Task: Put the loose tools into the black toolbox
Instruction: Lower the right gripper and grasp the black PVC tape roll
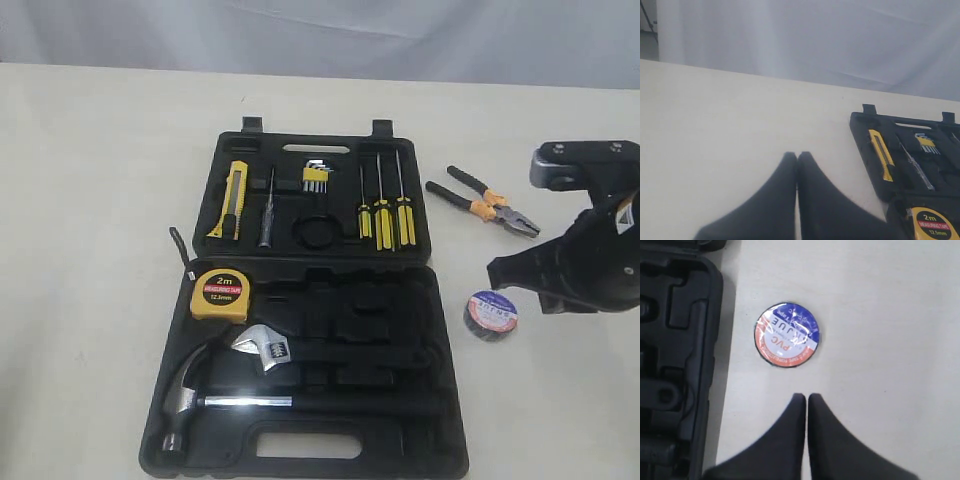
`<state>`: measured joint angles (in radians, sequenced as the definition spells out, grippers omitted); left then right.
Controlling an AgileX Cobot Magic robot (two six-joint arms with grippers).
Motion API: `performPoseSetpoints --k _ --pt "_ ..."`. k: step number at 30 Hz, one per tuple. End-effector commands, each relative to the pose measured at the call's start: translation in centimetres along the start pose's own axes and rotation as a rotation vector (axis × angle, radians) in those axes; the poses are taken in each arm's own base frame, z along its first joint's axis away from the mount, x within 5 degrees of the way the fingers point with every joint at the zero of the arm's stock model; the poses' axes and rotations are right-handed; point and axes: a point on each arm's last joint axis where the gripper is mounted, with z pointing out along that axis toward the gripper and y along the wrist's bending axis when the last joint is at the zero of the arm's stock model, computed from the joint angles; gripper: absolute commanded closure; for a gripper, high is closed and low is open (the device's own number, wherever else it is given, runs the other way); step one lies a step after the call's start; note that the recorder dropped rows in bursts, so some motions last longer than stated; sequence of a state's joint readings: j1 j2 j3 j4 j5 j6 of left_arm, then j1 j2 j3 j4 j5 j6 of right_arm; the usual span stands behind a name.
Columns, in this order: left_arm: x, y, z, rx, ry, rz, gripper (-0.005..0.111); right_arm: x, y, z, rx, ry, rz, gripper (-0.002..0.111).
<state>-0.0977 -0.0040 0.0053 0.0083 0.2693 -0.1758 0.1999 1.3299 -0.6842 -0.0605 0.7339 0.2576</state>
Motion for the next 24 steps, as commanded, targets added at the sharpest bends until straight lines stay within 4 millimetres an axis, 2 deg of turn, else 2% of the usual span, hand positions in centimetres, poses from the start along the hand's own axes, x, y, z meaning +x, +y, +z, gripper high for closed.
performPoseSetpoints --k 1,5,8,12,24 --pt "-0.1 -0.1 0.0 0.007 0.003 -0.007 0.107 -0.4 -0.1 0.8 -0.002 0.003 -0.049 0.088" --pt "-0.1 -0.1 0.0 0.007 0.003 -0.007 0.107 -0.9 0.1 1.7 -0.01 -0.021 -0.052 0.053" --pt "-0.1 -0.1 0.0 0.007 0.003 -0.007 0.107 -1.3 0.3 2.2 -0.019 -0.038 -0.043 0.038" --pt "-0.1 -0.1 0.0 0.007 0.003 -0.007 0.107 -1.6 0.4 3.2 -0.024 -0.039 0.008 0.036" --pt "-0.1 -0.1 0.0 0.007 0.003 -0.007 0.107 -2.2 0.7 7.4 -0.02 -0.004 0.001 0.036"
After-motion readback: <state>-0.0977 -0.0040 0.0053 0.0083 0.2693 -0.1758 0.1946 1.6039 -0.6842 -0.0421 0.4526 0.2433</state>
